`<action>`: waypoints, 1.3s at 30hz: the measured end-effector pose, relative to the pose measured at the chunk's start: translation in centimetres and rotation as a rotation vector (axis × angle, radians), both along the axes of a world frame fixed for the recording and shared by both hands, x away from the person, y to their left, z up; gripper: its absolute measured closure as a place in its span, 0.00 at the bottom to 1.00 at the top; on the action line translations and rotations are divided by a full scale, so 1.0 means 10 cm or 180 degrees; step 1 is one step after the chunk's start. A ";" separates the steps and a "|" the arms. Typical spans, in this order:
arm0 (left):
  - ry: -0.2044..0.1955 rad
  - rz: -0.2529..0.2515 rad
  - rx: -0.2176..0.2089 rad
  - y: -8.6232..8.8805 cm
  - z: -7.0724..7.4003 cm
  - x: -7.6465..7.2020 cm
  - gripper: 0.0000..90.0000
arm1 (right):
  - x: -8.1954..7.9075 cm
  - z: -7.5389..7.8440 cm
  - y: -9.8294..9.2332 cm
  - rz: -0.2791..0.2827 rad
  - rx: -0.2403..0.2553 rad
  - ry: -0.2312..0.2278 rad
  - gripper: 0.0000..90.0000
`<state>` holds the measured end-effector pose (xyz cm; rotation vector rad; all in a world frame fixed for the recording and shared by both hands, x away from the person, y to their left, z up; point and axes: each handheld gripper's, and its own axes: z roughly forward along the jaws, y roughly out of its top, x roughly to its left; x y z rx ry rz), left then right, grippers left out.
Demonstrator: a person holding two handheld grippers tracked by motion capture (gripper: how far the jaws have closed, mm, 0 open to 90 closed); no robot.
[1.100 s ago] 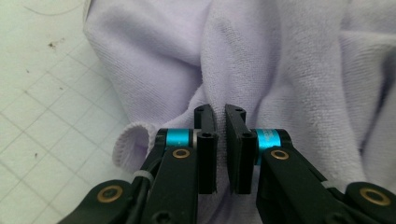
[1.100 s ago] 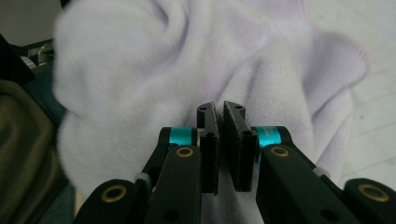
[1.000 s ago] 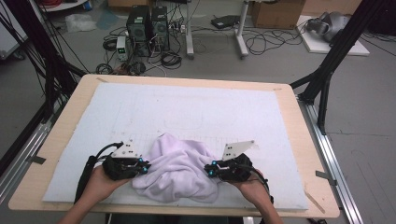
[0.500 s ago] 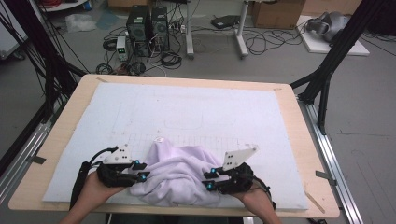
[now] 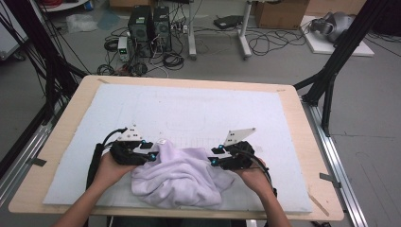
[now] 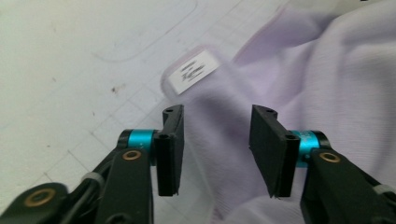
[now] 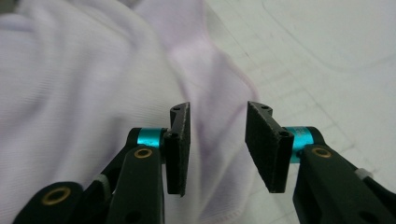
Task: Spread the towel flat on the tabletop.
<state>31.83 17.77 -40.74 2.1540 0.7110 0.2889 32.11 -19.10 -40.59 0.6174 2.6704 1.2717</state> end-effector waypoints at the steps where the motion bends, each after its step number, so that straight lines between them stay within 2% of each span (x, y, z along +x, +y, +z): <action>1: 0.0038 0.0026 0.0051 -0.02 -0.04 0.04 0.58 | 0.05 -0.07 0.00 -0.0058 -0.0008 0.0072 0.66; 3: 0.0174 0.0021 0.0109 -0.06 -0.14 0.12 0.61 | 0.14 -0.20 -0.01 -0.0112 -0.0021 0.0234 0.64; 4: 0.0174 0.0021 0.0109 -0.06 -0.14 0.12 0.67 | 0.14 -0.20 -0.01 -0.0112 -0.0021 0.0234 0.64; 5: 0.0234 -0.0035 0.0129 -0.07 -0.17 0.14 0.78 | 0.20 -0.30 0.00 -0.0146 -0.0138 0.0363 0.64; 7: 0.0315 -0.0120 0.0112 -0.08 -0.20 0.16 0.94 | 0.23 -0.36 0.01 -0.0114 -0.0126 0.0471 0.73; 8: 0.0300 -0.0111 0.0112 -0.08 -0.20 0.17 0.94 | 0.25 -0.36 0.00 -0.0054 -0.0071 0.0527 0.87; 9: 0.0273 -0.0079 0.0089 -0.07 -0.19 0.16 0.95 | 0.25 -0.35 0.00 0.0017 0.0007 0.0559 0.90; 10: 0.0254 -0.0069 0.0083 -0.05 -0.17 0.16 0.95 | 0.25 -0.35 0.00 0.0017 0.0007 0.0559 0.90; 11: 0.0210 -0.0015 0.0059 -0.03 -0.13 0.15 0.95 | 0.25 -0.35 0.00 0.0038 0.0025 0.0551 0.91; 13: 0.0109 0.0081 -0.0001 0.02 -0.04 0.14 0.96 | 0.22 -0.28 0.00 0.0028 -0.0059 0.0401 0.93; 14: 0.0060 0.0130 -0.0035 0.05 0.01 0.14 0.96 | 0.21 -0.23 -0.02 -0.0016 -0.0049 0.0299 0.93; 15: 0.0011 0.0177 -0.0083 0.07 0.07 0.14 0.96 | 0.19 -0.11 -0.07 -0.0111 -0.0006 0.0154 0.93; 16: -0.0023 0.0222 -0.0115 0.09 0.12 0.15 0.96 | 0.19 -0.11 -0.07 -0.0111 -0.0006 0.0154 0.93; 17: -0.0086 0.0260 -0.0124 0.12 0.21 0.17 0.96 | 0.18 0.03 -0.13 -0.0203 0.0004 0.0035 0.93; 18: -0.0086 0.0260 -0.0124 0.12 0.21 0.17 0.96 | 0.18 0.03 -0.13 -0.0203 0.0004 0.0035 0.93; 19: -0.0095 0.0279 -0.0144 0.14 0.28 0.20 0.96 | 0.19 0.15 -0.19 -0.0271 0.0033 -0.0041 0.93; 22: -0.0110 0.0311 -0.0146 0.15 0.33 0.25 0.96 | 0.21 0.22 -0.22 -0.0275 -0.0020 -0.0019 0.93; 23: -0.0114 0.0356 -0.0136 0.15 0.35 0.31 0.96 | 0.27 0.26 -0.24 -0.0267 -0.0059 0.0017 0.93; 24: -0.0114 0.0356 -0.0136 0.15 0.35 0.31 0.96 | 0.30 0.28 -0.25 -0.0277 -0.0085 0.0018 0.93; 25: -0.0099 0.0402 -0.0127 0.15 0.37 0.39 0.96 | 0.39 0.33 -0.26 -0.0312 -0.0107 -0.0003 0.94; 27: -0.0240 0.0561 -0.0075 0.09 0.57 0.67 0.96 | 0.57 0.45 -0.28 -0.0395 -0.0088 -0.0068 0.94; 28: -0.0240 0.0561 -0.0075 0.09 0.57 0.67 0.96 | 0.57 0.45 -0.28 -0.0395 -0.0088 -0.0068 0.94; 29: -0.0431 0.0708 -0.0022 0.02 0.77 0.94 0.96 | 0.89 0.70 -0.25 -0.0540 -0.0157 -0.0250 0.94; 30: -0.0431 0.0708 -0.0022 0.02 0.77 0.94 0.95 | 0.89 0.70 -0.25 -0.0540 -0.0157 -0.0250 0.94; 31: -0.0531 0.0841 0.0053 -0.02 0.90 1.15 0.89 | 1.22 0.93 -0.20 -0.0771 -0.0219 -0.0440 0.83; 32: -0.0572 0.1037 0.0095 -0.05 0.97 1.29 0.89 | 1.22 0.93 -0.20 -0.0771 -0.0219 -0.0440 0.83; 33: -0.0501 0.1188 0.0048 -0.05 1.00 1.38 0.63 | 1.46 1.04 -0.19 -0.1179 -0.0129 -0.0531 0.62; 34: -0.0390 0.1229 -0.0061 -0.04 0.99 1.44 0.63 | 1.46 1.04 -0.19 -0.1179 -0.0129 -0.0531 0.62; 35: -0.0338 0.1181 -0.0077 -0.04 0.96 1.45 0.60 | 1.52 1.01 -0.21 -0.1219 0.0041 -0.0397 0.61; 36: -0.0347 0.1124 0.0033 -0.04 0.90 1.42 0.59 | 1.53 0.96 -0.20 -0.1210 0.0092 -0.0349 0.61; 37: -0.0340 0.1057 0.0113 -0.04 0.82 1.39 0.56 | 1.49 0.80 -0.17 -0.1141 -0.0084 -0.0314 0.58; 38: -0.0288 0.1018 0.0108 -0.03 0.72 1.35 0.56 | 1.49 0.80 -0.17 -0.1141 -0.0084 -0.0314 0.58; 39: -0.0209 0.0967 0.0137 -0.01 0.63 1.31 0.55 | 1.41 0.61 -0.16 -0.1062 -0.0154 -0.0223 0.57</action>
